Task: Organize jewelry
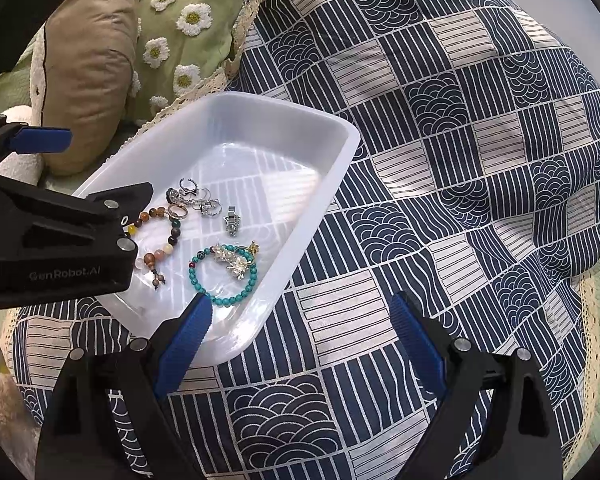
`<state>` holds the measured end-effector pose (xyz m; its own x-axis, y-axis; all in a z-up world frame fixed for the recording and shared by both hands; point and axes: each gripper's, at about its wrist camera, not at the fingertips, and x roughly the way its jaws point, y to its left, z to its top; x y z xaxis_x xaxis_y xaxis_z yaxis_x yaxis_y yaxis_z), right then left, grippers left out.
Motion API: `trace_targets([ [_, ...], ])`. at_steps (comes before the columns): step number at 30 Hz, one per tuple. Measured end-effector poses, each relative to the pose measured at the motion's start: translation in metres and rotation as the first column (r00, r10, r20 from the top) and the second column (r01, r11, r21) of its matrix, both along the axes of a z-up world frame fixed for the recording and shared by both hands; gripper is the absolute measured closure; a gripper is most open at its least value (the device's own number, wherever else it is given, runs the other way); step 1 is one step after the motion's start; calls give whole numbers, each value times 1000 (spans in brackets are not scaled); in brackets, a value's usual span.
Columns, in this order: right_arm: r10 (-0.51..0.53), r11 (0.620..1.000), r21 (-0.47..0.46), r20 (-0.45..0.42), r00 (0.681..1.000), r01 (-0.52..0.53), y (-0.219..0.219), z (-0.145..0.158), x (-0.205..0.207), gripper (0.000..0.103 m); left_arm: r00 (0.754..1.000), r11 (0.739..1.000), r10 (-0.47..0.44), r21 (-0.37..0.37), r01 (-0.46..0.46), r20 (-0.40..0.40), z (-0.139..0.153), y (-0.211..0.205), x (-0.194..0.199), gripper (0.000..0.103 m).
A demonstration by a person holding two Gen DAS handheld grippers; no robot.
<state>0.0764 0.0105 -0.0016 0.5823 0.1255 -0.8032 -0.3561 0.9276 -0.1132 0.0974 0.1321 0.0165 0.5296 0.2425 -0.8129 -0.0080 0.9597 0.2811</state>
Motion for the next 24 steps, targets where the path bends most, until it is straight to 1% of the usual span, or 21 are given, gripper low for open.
trace_targets([
  [6,1,1000,1,1,1000,-1,0,0,0,14,1000,1000,0,2,0,1,0,0,0,12],
  [20,3,1000,0,-3,1000,-3,2,-1,-1,14,999,999,-32,4,32,-28,-4,-6,-1,12],
  [24,0,1000,1,1,1000,0,1,1,-1,14,999,999,-33,5,34,-24,-3,-7,-1,12],
])
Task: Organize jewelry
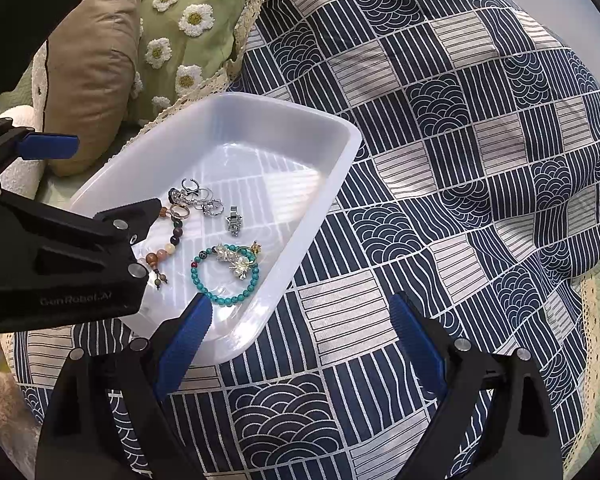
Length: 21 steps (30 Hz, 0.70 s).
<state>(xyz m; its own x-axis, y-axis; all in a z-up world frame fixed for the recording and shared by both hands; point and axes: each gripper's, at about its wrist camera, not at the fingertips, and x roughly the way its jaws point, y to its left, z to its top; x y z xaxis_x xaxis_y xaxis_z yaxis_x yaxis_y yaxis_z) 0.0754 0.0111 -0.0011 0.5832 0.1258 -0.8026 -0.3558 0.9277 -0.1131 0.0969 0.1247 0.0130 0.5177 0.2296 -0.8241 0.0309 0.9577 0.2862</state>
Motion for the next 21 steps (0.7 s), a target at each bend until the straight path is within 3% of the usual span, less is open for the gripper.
trace_targets([
  [3,-7,1000,1,22,1000,7,-4,7,0,14,1000,1000,-8,-21,8,19,5,-2,-2,12],
  [6,-23,1000,2,72,997,23,-11,22,1,14,994,997,-27,-75,35,103,24,-8,-9,12],
  [9,-60,998,9,120,991,59,-25,37,4,9,971,993,-15,-110,43,240,50,-17,-22,12],
  [13,-144,990,49,233,962,136,-60,62,4,9,921,991,-52,-94,96,386,78,-40,-36,12],
  [17,-197,980,59,315,928,188,-96,77,-2,6,885,985,-88,-91,145,456,94,-66,-44,12],
  [21,-252,968,101,308,917,232,-133,84,-8,6,867,979,-117,-91,183,484,100,-91,-49,12],
])
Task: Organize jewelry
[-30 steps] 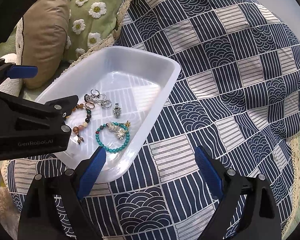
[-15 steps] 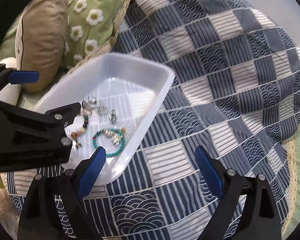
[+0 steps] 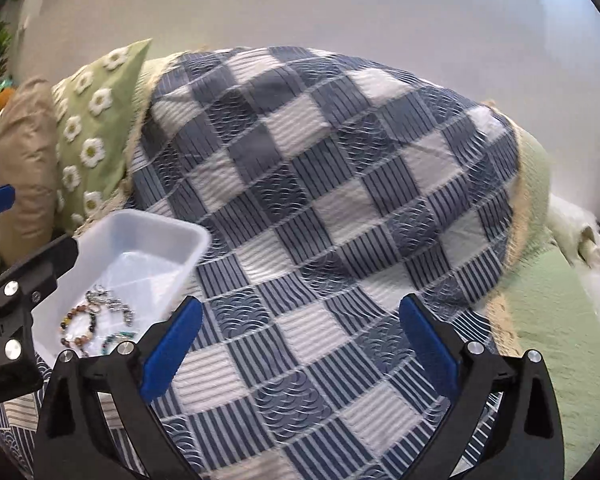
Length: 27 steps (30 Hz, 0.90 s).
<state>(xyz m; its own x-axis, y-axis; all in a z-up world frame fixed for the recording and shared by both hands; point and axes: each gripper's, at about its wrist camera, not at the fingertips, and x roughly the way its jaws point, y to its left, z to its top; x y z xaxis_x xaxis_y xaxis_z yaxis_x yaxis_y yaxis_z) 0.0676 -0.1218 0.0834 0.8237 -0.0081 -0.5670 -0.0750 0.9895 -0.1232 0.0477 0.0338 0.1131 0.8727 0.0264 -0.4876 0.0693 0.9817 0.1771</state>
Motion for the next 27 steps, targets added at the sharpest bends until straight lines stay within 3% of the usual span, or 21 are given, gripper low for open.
trace_targets([
  [4,-20,998,51,-46,999,22,-31,-4,-6,5,999,1000,-20,-5,20,27,2,-24,-5,10],
  [11,-75,996,31,-91,993,78,-65,-18,-8,5,999,999,-47,14,47,0,-12,-57,-1,10],
  [14,-110,989,94,-89,990,119,-82,-17,-5,5,998,998,-56,32,57,-9,-18,-66,-1,10],
  [20,-112,957,246,-168,979,152,-101,-27,4,5,997,997,-64,40,65,-34,-27,-73,-1,10],
  [27,-117,950,262,-203,972,169,-102,-33,7,5,996,997,-64,31,66,-61,-31,-71,2,10],
])
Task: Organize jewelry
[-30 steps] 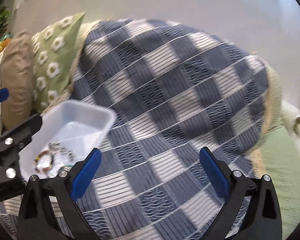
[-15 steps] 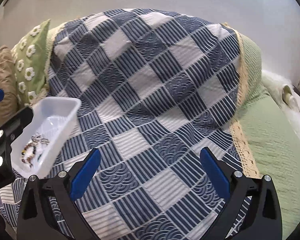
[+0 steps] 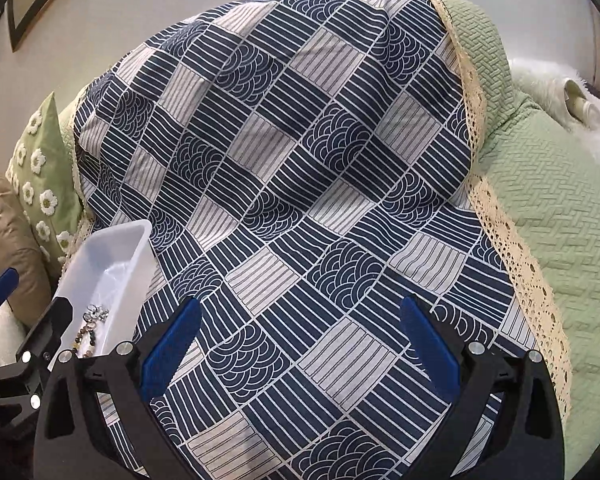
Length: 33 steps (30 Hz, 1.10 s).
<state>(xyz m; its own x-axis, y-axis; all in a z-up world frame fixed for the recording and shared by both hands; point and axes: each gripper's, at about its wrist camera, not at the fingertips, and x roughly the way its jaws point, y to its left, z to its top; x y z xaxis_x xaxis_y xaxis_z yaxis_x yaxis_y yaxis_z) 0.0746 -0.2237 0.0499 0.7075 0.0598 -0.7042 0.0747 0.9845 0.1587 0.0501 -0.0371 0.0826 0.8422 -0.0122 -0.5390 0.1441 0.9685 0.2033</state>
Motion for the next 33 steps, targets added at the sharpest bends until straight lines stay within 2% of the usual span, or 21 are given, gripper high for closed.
trace_targets([
  [6,14,1000,-13,1,1000,-14,9,-3,0,5,999,999,30,-39,-32,-36,-3,11,5,10],
  [12,135,991,-1,-69,988,-135,51,-23,4,5,988,993,97,-49,-104,-116,-17,38,7,10],
  [16,192,980,-36,-85,978,-195,81,-29,0,5,965,987,137,-47,-151,-222,-37,67,7,10],
  [20,238,966,-85,-85,968,-245,106,-34,-7,5,945,982,142,-75,-172,-295,-51,91,4,10],
  [24,271,954,-109,-94,958,-281,124,-39,-13,5,933,981,155,-59,-183,-325,-60,109,2,10],
  [33,299,938,-147,-105,948,-313,142,-48,-20,5,932,984,156,-32,-176,-327,-63,118,-3,10],
])
